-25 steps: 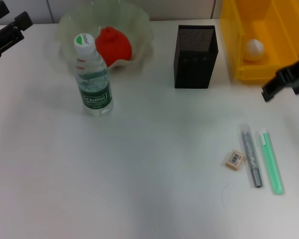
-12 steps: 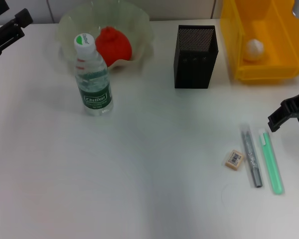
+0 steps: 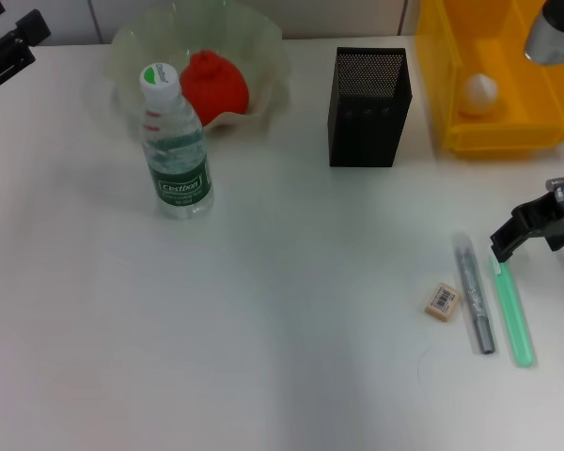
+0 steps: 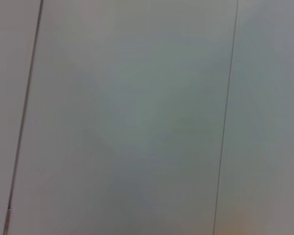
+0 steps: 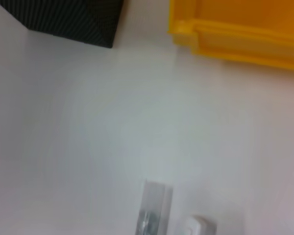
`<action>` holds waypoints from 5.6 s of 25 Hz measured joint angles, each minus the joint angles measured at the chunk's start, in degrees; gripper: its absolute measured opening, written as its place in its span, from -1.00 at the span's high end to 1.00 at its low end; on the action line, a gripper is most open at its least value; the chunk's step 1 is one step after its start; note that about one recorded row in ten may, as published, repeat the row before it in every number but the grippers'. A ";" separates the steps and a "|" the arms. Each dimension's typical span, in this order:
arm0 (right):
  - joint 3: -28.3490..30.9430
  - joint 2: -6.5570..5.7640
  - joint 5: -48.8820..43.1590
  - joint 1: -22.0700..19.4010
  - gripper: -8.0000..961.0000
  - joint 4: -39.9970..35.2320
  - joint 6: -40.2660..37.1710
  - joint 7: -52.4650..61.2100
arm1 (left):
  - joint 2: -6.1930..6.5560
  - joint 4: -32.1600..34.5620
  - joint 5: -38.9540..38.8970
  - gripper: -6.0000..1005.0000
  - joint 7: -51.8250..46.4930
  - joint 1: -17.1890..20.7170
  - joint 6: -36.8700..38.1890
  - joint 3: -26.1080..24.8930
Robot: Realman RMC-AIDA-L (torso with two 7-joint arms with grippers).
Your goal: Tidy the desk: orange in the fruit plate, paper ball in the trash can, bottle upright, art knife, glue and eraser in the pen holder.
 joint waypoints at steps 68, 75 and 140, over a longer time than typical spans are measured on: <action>-0.07 -0.42 0.88 5.86 0.19 14.81 5.93 -0.02 | -0.40 -3.62 0.05 -0.42 3.67 -0.68 0.28 -5.26; -0.07 -0.42 0.88 5.97 0.30 15.21 5.96 -0.05 | -0.42 -3.62 0.02 -0.42 3.70 -0.65 0.29 -5.26; 28.62 -0.10 73.79 2.64 0.58 40.92 36.39 -95.29 | -0.87 -8.34 -0.44 -0.42 6.77 -1.79 0.70 -8.82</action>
